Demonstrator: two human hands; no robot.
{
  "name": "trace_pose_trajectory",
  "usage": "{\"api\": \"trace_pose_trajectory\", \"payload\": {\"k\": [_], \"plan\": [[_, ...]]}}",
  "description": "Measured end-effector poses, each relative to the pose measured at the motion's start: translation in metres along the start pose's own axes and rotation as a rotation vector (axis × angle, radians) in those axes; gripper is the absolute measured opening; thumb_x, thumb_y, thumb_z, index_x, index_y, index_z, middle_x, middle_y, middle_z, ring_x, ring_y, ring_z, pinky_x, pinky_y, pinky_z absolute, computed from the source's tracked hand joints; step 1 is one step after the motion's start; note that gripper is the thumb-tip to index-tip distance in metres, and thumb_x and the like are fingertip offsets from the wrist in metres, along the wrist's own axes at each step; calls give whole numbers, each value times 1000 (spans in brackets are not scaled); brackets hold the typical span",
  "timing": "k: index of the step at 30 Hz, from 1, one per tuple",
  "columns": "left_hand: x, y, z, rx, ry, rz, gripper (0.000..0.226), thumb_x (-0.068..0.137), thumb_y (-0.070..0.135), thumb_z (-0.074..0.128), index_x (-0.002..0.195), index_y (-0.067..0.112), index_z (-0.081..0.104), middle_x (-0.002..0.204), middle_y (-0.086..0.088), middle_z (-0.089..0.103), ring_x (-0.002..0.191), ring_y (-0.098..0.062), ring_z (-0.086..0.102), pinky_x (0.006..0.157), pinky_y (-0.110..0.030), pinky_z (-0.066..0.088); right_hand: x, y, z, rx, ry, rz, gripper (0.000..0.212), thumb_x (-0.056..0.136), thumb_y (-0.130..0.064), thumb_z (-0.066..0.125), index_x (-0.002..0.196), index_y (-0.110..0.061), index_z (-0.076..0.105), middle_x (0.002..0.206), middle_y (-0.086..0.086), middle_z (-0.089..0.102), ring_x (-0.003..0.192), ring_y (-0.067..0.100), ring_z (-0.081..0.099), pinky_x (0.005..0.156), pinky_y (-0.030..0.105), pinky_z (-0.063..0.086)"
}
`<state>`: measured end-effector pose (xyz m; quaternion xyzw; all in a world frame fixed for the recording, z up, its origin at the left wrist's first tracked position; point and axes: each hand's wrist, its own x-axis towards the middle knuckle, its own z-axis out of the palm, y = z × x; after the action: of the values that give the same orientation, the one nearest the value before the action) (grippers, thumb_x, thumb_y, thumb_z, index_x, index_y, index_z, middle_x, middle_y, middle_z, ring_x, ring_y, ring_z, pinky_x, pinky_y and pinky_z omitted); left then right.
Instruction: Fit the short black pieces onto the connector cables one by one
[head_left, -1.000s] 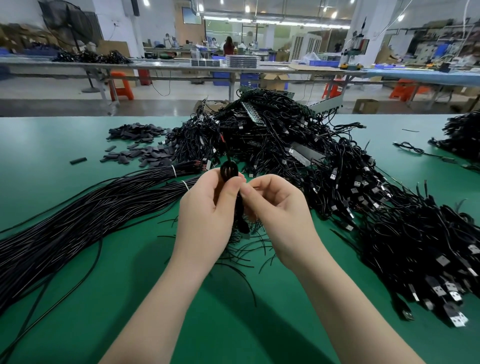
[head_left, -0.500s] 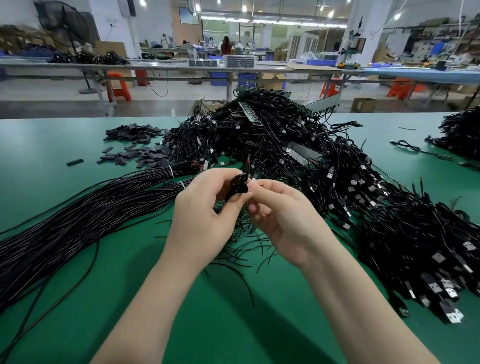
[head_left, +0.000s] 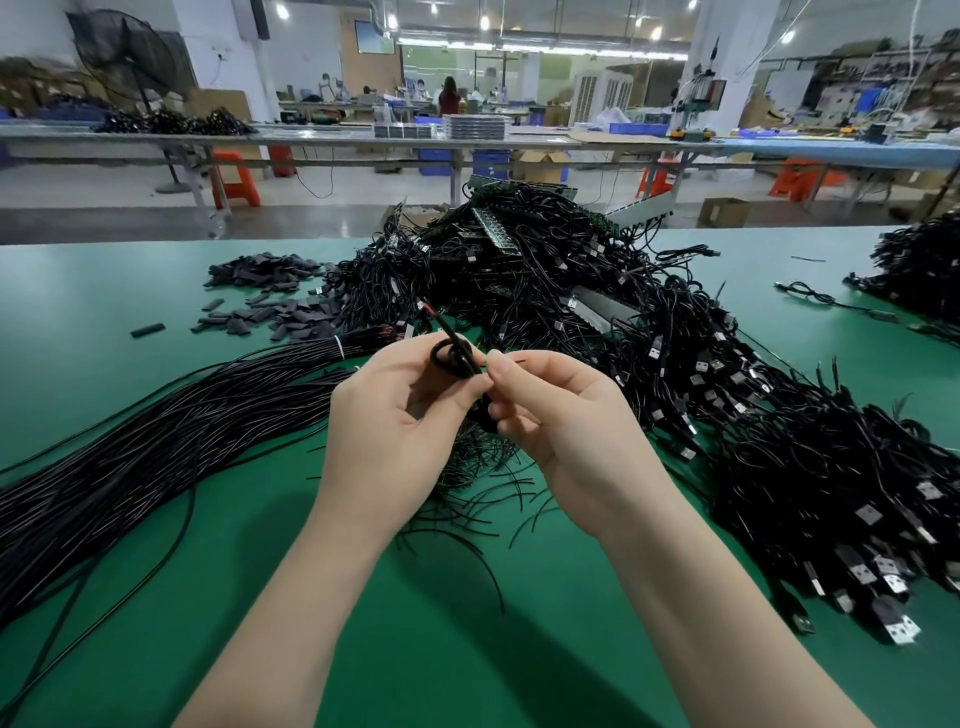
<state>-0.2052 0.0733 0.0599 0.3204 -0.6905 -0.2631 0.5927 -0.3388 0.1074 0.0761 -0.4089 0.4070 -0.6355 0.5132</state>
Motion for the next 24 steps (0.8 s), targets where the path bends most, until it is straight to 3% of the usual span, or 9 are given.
{"api": "trace_pose_trajectory", "payload": {"k": [5,8,12,16,21,24], "plan": [[1,2,-2,10,-24,-20,28,82,22,67,86,50,68,92,24,71,89,1,68,78,-7,48,0,-2,-5,-80,-67,-20,5,86,-11,69,84,-7,71,69,-2,67,64,9,62,62,17,51],[2,3,-5,-4,-33,-35,23,81,21,69,85,44,68,90,24,71,88,3,68,77,-6,47,1,-3,-7,-179,-79,-66,5,85,-13,70,85,-9,73,71,-1,69,66,10,65,66,20,52],[2,1,-6,-55,-68,-79,31,83,7,74,86,37,69,89,20,73,88,0,69,78,-9,49,2,-3,-9,-254,-76,-83,7,85,-15,72,85,-9,74,69,0,70,63,8,64,65,19,51],[1,1,-6,-25,-74,-68,42,81,1,75,81,42,70,88,19,73,86,-1,70,78,-11,51,3,-3,-12,-449,-32,-151,8,83,-23,74,80,-16,76,67,0,70,62,8,61,66,26,52],[2,3,-9,11,-78,-54,37,78,2,77,84,38,70,87,18,74,84,-2,71,77,-13,52,2,-5,-9,-582,-16,-345,5,83,-18,75,79,-15,75,72,1,72,60,3,58,58,20,49],[3,3,-10,-48,-70,-98,30,78,5,78,82,34,72,87,16,74,82,-3,71,75,-12,52,2,-7,-10,-528,-67,-328,6,85,-20,73,80,-18,75,77,3,73,68,9,62,65,29,54]]}}
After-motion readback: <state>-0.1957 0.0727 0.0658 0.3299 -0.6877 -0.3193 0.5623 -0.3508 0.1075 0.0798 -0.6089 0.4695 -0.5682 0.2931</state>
